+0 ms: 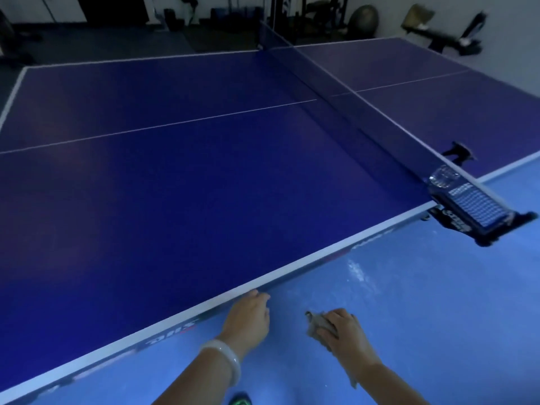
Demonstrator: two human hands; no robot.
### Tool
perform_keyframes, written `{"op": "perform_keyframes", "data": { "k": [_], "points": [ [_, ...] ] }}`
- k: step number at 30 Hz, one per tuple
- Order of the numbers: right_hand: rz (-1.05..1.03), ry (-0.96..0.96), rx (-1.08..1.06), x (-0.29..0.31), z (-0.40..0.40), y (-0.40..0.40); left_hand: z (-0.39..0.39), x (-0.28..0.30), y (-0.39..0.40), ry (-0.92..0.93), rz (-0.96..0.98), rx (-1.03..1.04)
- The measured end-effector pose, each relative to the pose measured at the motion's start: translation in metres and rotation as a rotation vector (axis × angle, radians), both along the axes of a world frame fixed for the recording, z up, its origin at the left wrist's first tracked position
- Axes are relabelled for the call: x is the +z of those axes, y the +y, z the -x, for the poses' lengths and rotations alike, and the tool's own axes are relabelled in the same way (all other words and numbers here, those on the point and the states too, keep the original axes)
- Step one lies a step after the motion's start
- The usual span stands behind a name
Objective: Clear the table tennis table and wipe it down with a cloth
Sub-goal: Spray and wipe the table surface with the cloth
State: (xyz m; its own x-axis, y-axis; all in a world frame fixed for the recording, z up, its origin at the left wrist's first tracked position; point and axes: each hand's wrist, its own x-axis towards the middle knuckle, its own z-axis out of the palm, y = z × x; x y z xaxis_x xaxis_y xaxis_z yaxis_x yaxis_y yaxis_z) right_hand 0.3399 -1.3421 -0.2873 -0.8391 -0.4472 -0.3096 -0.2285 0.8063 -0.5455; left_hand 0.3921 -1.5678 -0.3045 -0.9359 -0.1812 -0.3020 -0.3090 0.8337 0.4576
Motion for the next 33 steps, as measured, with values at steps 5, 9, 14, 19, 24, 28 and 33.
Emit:
{"op": "perform_keyframes", "data": {
  "k": [5,9,14,19,24,28,33],
  "points": [
    [-0.110,0.056,-0.099,0.012,-0.003,0.098,0.020,0.029,0.085,-0.062,-0.055,-0.129],
    [-0.109,0.077,-0.206,0.046,-0.016,0.188,0.037,0.058,0.174,-0.032,-0.041,-0.228],
    [-0.012,0.131,-0.392,0.078,-0.026,0.299,0.054,0.088,0.294,0.033,-0.070,-0.326],
    [0.065,0.152,-0.544,0.088,-0.023,0.381,0.061,0.099,0.385,0.076,-0.070,-0.410],
    [0.071,0.152,-0.567,0.088,0.002,0.431,0.086,0.103,0.443,0.076,-0.059,-0.450],
    [0.064,0.128,-0.575,0.088,0.046,0.466,0.129,0.100,0.480,0.073,-0.061,-0.493],
    [0.004,0.167,-0.577,0.092,0.129,0.520,0.212,0.089,0.530,0.052,-0.096,-0.485]
  ]
}}
